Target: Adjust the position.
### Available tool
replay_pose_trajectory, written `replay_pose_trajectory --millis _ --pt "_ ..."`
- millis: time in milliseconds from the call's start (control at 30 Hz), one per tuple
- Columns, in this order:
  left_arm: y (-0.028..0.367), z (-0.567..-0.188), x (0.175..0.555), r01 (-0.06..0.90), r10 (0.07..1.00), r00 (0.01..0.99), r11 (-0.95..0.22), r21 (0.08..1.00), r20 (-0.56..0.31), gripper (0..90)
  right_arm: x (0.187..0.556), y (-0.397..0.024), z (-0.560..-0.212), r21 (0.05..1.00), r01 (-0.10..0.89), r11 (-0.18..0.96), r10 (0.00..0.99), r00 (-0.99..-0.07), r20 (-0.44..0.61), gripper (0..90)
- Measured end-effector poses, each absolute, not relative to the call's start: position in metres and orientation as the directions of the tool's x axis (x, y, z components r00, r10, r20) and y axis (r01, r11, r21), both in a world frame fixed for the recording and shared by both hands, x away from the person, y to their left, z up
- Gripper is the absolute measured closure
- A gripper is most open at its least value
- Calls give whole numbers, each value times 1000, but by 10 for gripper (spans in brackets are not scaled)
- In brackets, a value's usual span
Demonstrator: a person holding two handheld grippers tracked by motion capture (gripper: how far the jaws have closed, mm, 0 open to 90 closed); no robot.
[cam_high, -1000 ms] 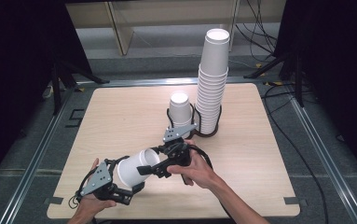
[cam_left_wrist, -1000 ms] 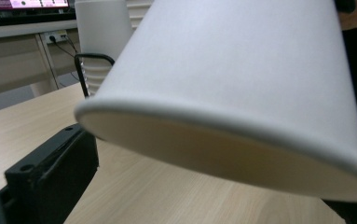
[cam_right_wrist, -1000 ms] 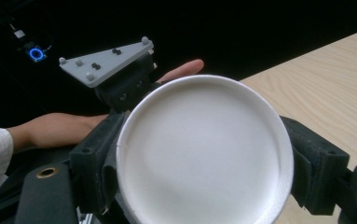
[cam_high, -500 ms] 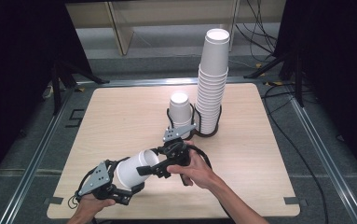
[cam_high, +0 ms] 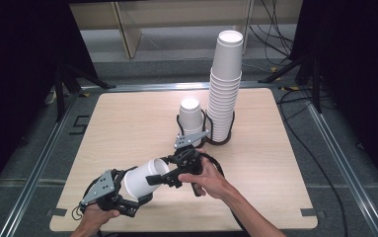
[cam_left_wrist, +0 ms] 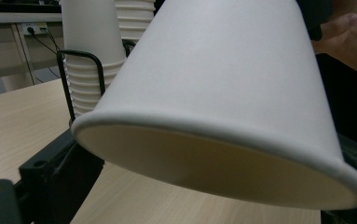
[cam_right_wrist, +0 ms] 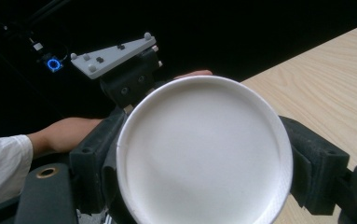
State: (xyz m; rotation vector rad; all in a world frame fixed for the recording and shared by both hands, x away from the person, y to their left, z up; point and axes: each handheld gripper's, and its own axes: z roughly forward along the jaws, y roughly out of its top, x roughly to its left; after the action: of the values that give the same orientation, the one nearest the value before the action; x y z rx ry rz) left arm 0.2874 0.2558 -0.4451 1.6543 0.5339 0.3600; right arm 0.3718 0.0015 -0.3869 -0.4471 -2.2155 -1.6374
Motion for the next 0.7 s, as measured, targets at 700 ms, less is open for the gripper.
replay_pose_trajectory --millis 700 --pt "257 -446 288 128 519 853 -116 985 -50 43 373 0 -391 835 459 305 41 -882 470 236"
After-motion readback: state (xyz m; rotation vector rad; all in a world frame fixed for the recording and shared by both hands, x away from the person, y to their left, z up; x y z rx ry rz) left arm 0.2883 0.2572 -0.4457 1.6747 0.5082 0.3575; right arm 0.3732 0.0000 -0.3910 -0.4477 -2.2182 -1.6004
